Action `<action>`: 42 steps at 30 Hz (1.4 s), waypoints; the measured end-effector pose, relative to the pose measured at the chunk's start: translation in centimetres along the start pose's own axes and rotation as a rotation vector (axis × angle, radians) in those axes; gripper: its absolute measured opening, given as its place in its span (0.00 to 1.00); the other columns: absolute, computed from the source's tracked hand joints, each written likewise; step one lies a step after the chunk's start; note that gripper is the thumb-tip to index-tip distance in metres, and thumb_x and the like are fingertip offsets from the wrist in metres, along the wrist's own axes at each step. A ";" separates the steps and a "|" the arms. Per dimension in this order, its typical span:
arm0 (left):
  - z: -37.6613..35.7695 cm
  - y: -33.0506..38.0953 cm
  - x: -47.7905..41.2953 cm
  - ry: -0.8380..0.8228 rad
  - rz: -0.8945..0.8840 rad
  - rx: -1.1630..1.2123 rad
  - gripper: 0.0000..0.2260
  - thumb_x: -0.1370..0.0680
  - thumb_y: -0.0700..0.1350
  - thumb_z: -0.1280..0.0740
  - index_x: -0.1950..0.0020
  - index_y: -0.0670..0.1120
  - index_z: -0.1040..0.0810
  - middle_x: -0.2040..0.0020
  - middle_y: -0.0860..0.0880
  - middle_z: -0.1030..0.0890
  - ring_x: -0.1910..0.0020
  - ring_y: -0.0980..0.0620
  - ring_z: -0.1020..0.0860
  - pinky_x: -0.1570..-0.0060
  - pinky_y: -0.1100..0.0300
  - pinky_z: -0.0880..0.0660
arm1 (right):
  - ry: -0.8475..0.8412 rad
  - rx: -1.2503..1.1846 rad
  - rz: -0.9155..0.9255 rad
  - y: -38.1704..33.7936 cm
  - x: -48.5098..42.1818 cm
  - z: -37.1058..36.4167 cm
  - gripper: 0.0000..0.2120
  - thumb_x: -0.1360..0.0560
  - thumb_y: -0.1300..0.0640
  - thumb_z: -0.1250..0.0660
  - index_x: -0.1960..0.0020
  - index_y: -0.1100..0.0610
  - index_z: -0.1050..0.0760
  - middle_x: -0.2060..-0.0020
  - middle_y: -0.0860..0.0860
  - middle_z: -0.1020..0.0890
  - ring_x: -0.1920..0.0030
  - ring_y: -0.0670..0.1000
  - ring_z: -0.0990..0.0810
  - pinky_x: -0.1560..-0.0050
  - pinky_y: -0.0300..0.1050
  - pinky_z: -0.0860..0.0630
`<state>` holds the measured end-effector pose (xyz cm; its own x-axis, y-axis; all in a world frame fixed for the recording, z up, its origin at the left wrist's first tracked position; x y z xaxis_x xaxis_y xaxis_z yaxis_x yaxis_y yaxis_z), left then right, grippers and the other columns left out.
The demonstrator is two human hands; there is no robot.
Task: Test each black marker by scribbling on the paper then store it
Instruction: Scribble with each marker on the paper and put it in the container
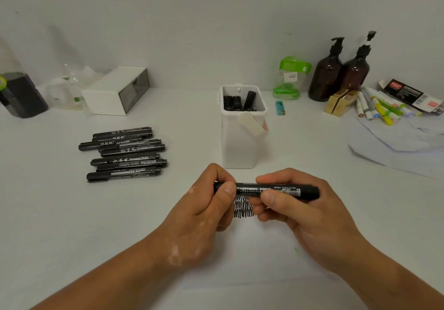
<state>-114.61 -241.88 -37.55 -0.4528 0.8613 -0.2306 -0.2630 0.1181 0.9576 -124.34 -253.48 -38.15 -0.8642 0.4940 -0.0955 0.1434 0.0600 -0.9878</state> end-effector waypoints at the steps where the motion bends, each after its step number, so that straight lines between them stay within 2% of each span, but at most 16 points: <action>1: 0.0 0.1 0.0 0.000 -0.005 -0.010 0.11 0.19 0.51 0.44 0.52 0.43 0.32 0.72 0.55 0.33 0.72 0.54 0.37 0.71 0.64 0.37 | 0.002 0.002 0.002 0.0 0.0 0.0 0.13 0.33 0.51 0.24 0.49 0.53 0.14 0.59 0.60 0.12 0.59 0.58 0.13 0.57 0.44 0.18; 7: -0.1 -0.2 -0.2 -0.007 0.007 0.040 0.09 0.19 0.51 0.42 0.52 0.46 0.32 0.71 0.54 0.31 0.71 0.54 0.35 0.69 0.64 0.35 | -0.024 -0.005 0.000 -0.2 -0.1 -0.2 0.19 0.36 0.45 0.19 0.48 0.52 0.14 0.58 0.61 0.13 0.58 0.57 0.13 0.56 0.44 0.18; 9: -0.1 -0.5 -0.3 -0.026 0.013 0.096 0.09 0.21 0.53 0.38 0.51 0.47 0.30 0.69 0.52 0.28 0.69 0.53 0.32 0.66 0.62 0.33 | -0.028 0.001 0.006 -0.4 -0.3 -0.1 0.19 0.35 0.46 0.19 0.48 0.52 0.14 0.58 0.61 0.13 0.58 0.57 0.13 0.56 0.45 0.18; 11: 0.3 -0.4 -0.5 -0.017 -0.010 0.108 0.10 0.24 0.54 0.34 0.50 0.49 0.27 0.68 0.50 0.25 0.67 0.51 0.28 0.64 0.62 0.30 | -0.034 -0.007 0.022 -0.6 -0.3 0.2 0.23 0.37 0.42 0.18 0.46 0.52 0.14 0.58 0.61 0.13 0.59 0.57 0.14 0.57 0.46 0.18; 15: 2.8 -1.2 -0.7 0.100 -0.013 0.239 0.10 0.31 0.49 0.26 0.51 0.49 0.18 0.64 0.50 0.20 0.64 0.50 0.24 0.61 0.60 0.26 | 0.007 -0.009 0.078 -1.2 -0.3 1.1 0.26 0.37 0.36 0.20 0.48 0.54 0.13 0.61 0.60 0.15 0.61 0.56 0.17 0.60 0.47 0.19; 16: 3.5 -1.4 -0.8 0.130 -0.012 0.273 0.11 0.32 0.49 0.25 0.51 0.49 0.18 0.63 0.50 0.20 0.63 0.49 0.23 0.60 0.59 0.25 | 0.035 0.018 0.092 -1.3 -0.2 1.5 0.25 0.36 0.37 0.21 0.49 0.54 0.13 0.61 0.60 0.15 0.61 0.56 0.17 0.59 0.48 0.20; 18: 4.4 -1.3 -0.8 0.161 -0.033 0.308 0.11 0.31 0.48 0.26 0.50 0.48 0.17 0.59 0.49 0.17 0.59 0.47 0.22 0.56 0.55 0.25 | 0.061 0.169 0.131 -1.8 -0.1 1.7 0.14 0.32 0.46 0.22 0.51 0.52 0.12 0.60 0.59 0.13 0.59 0.56 0.16 0.53 0.48 0.19; 19: 4.6 -1.0 -0.8 0.161 -0.051 0.318 0.10 0.30 0.48 0.27 0.50 0.49 0.18 0.54 0.47 0.16 0.56 0.48 0.21 0.55 0.55 0.25 | 0.046 0.261 0.153 -2.0 0.0 1.3 0.08 0.31 0.51 0.24 0.53 0.51 0.12 0.59 0.57 0.13 0.58 0.54 0.14 0.52 0.44 0.20; 21: 4.4 -0.4 -0.8 0.147 -0.081 0.314 0.09 0.29 0.47 0.28 0.50 0.50 0.18 0.49 0.44 0.15 0.53 0.50 0.20 0.53 0.58 0.24 | 0.009 0.444 0.205 -2.3 0.2 0.3 0.05 0.29 0.56 0.27 0.56 0.49 0.13 0.58 0.51 0.12 0.57 0.49 0.14 0.53 0.36 0.22; 23: 4.1 -0.1 -0.7 0.140 -0.081 0.266 0.09 0.29 0.49 0.28 0.50 0.50 0.18 0.52 0.45 0.15 0.54 0.48 0.19 0.54 0.61 0.24 | 0.028 0.511 0.231 -2.6 0.4 0.1 0.04 0.28 0.55 0.26 0.57 0.47 0.13 0.60 0.49 0.12 0.58 0.48 0.14 0.55 0.34 0.22; 25: 4.1 0.0 -0.5 0.158 -0.047 0.169 0.10 0.30 0.52 0.27 0.51 0.51 0.17 0.55 0.46 0.15 0.62 0.47 0.23 0.62 0.62 0.25 | 0.076 0.459 0.236 -3.1 0.6 0.5 0.03 0.28 0.53 0.22 0.57 0.45 0.13 0.61 0.50 0.12 0.60 0.49 0.14 0.55 0.39 0.20; 28: 3.9 0.5 -0.3 0.159 -0.051 0.008 0.09 0.30 0.53 0.27 0.51 0.54 0.17 0.57 0.49 0.16 0.68 0.56 0.24 0.65 0.67 0.28 | 0.079 0.433 0.240 -3.4 0.6 0.1 0.06 0.29 0.52 0.22 0.53 0.43 0.14 0.62 0.52 0.13 0.61 0.51 0.15 0.55 0.47 0.18; 32: 3.1 1.1 -0.1 0.102 -0.094 -0.251 0.08 0.28 0.50 0.26 0.50 0.57 0.17 0.57 0.56 0.15 0.60 0.54 0.20 0.55 0.60 0.23 | 0.014 0.447 0.203 -3.6 0.2 -1.6 0.14 0.32 0.43 0.27 0.46 0.39 0.19 0.62 0.50 0.13 0.63 0.50 0.15 0.59 0.40 0.19; 35: 2.7 1.6 0.2 0.089 -0.146 -0.390 0.08 0.28 0.51 0.26 0.50 0.57 0.17 0.56 0.59 0.16 0.58 0.54 0.20 0.56 0.64 0.24 | 0.014 0.553 0.185 -3.7 -0.1 -2.3 0.15 0.34 0.38 0.28 0.48 0.38 0.20 0.63 0.47 0.13 0.63 0.49 0.15 0.57 0.43 0.18; 39: 3.0 1.5 0.1 0.099 -0.157 -0.429 0.08 0.28 0.54 0.26 0.49 0.60 0.17 0.56 0.62 0.16 0.56 0.58 0.20 0.56 0.71 0.26 | 0.025 0.667 0.229 -5.2 -0.5 -2.5 0.08 0.30 0.49 0.22 0.53 0.41 0.17 0.65 0.45 0.14 0.65 0.49 0.15 0.60 0.45 0.18; 42: 4.2 0.3 -0.2 0.144 -0.087 -0.459 0.07 0.28 0.54 0.25 0.51 0.59 0.17 0.58 0.61 0.17 0.55 0.58 0.19 0.54 0.68 0.25 | 0.091 0.693 0.306 -9.2 -1.6 -1.2 0.09 0.31 0.55 0.20 0.56 0.43 0.16 0.68 0.48 0.16 0.69 0.47 0.20 0.64 0.46 0.22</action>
<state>-111.01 -239.95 -36.45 -0.5176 0.7767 -0.3589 -0.6389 -0.0719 0.7659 -123.70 -253.76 -28.80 -0.7870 0.4728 -0.3964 0.0082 -0.6343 -0.7730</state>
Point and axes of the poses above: each hand's wrist, its own x-axis away from the middle knuckle, its own z-axis out of the back of the hand, y = z × x, the point moved 9 cm from there along -x, towards the middle knuckle
